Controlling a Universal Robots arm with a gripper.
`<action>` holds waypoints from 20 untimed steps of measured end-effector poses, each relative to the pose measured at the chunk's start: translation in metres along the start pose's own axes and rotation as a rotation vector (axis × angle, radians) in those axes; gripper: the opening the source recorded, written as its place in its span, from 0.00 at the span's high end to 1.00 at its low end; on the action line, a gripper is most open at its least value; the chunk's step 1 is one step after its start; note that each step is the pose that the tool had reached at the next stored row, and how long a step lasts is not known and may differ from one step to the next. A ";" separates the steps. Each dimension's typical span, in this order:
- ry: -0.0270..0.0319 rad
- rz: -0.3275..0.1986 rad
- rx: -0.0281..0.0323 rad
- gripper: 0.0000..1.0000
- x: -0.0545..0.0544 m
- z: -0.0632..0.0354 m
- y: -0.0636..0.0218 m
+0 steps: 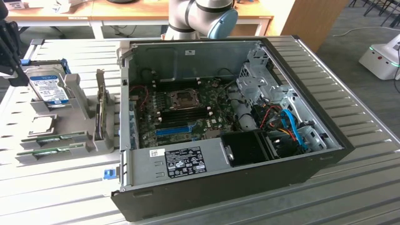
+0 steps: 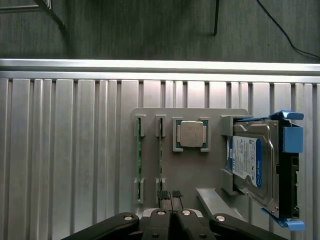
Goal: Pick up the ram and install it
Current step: 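Pick up the ram and move it above insertion slot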
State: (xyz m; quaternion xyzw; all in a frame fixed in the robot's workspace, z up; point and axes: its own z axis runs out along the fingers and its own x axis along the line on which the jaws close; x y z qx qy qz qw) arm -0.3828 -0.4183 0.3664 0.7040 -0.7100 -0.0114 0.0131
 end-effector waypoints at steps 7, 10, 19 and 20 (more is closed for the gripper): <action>0.0000 0.000 -0.0001 0.90 0.000 0.0006 0.0000; 0.0001 0.000 -0.0001 0.90 0.000 0.0006 0.0000; 0.0000 0.000 -0.0001 0.71 0.000 0.0006 0.0000; 0.0000 0.000 -0.0001 0.71 0.000 0.0006 0.0000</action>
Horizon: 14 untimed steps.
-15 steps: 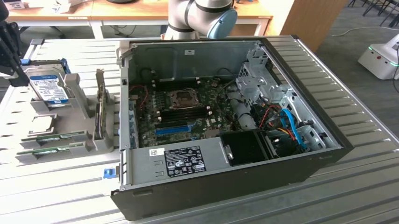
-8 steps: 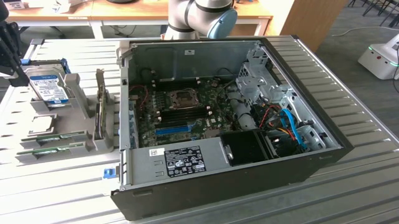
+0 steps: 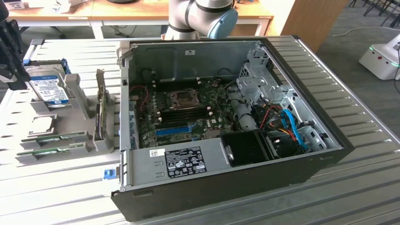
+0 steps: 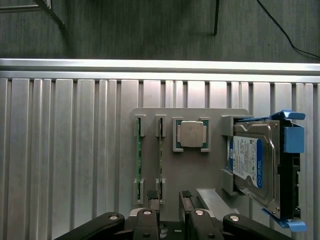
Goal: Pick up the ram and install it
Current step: 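Pick up the ram and move it above insertion slot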
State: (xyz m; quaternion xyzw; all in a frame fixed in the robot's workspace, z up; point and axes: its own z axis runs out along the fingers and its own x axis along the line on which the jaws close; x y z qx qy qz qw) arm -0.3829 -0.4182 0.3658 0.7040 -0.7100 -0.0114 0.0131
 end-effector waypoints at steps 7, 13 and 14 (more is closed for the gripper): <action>-0.0002 0.000 0.0010 0.71 0.000 0.0018 -0.0001; -0.0001 0.000 0.0097 0.71 0.000 0.0159 -0.0006; -0.0001 0.000 0.0105 0.71 0.000 0.0177 -0.0006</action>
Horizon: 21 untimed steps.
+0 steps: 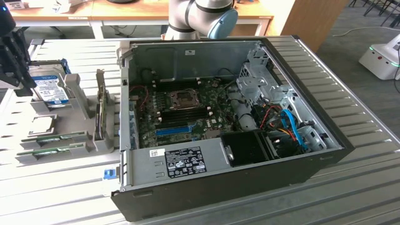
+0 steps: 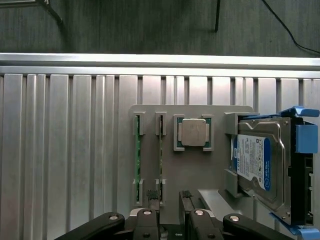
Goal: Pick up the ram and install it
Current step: 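Pick up the ram and move it above insertion slot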
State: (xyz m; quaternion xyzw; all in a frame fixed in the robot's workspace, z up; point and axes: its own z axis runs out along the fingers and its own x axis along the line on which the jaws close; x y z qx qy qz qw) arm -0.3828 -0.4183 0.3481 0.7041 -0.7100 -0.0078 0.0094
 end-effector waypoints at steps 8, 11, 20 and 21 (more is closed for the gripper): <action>0.0000 0.000 0.0055 0.71 0.000 0.0129 -0.0003; -0.0001 0.000 0.0061 0.71 0.000 0.0171 -0.0004; 0.0000 0.000 0.0074 0.71 0.000 0.0315 -0.0008; 0.0000 0.000 0.0075 0.71 0.000 0.0331 -0.0008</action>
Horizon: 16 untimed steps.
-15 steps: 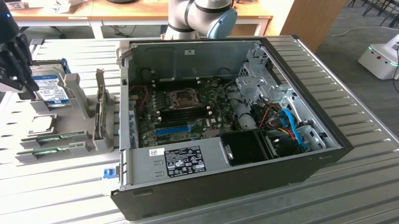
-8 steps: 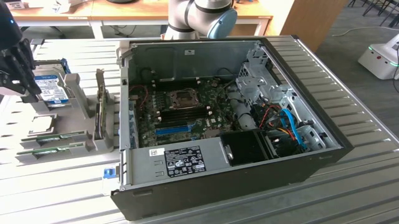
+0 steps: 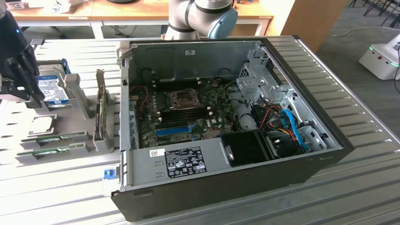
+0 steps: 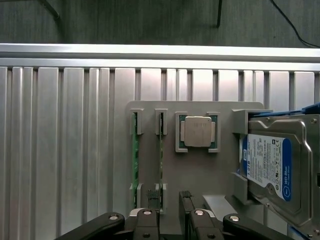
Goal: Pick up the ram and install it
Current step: 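Pick up the ram and move it above insertion slot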
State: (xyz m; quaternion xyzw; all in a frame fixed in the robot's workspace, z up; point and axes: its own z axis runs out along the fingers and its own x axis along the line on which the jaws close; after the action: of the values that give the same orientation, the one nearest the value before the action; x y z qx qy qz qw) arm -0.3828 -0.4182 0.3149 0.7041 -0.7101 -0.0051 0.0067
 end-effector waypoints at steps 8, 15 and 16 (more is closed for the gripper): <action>0.0000 0.000 0.0013 0.71 0.000 0.0132 -0.0002; 0.0000 0.000 0.0024 0.71 0.000 0.0234 -0.0004; -0.0001 0.000 0.0026 0.71 0.000 0.0248 -0.0004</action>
State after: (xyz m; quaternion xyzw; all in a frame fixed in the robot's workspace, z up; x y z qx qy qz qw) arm -0.3828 -0.4182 0.2901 0.7041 -0.7101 -0.0042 0.0058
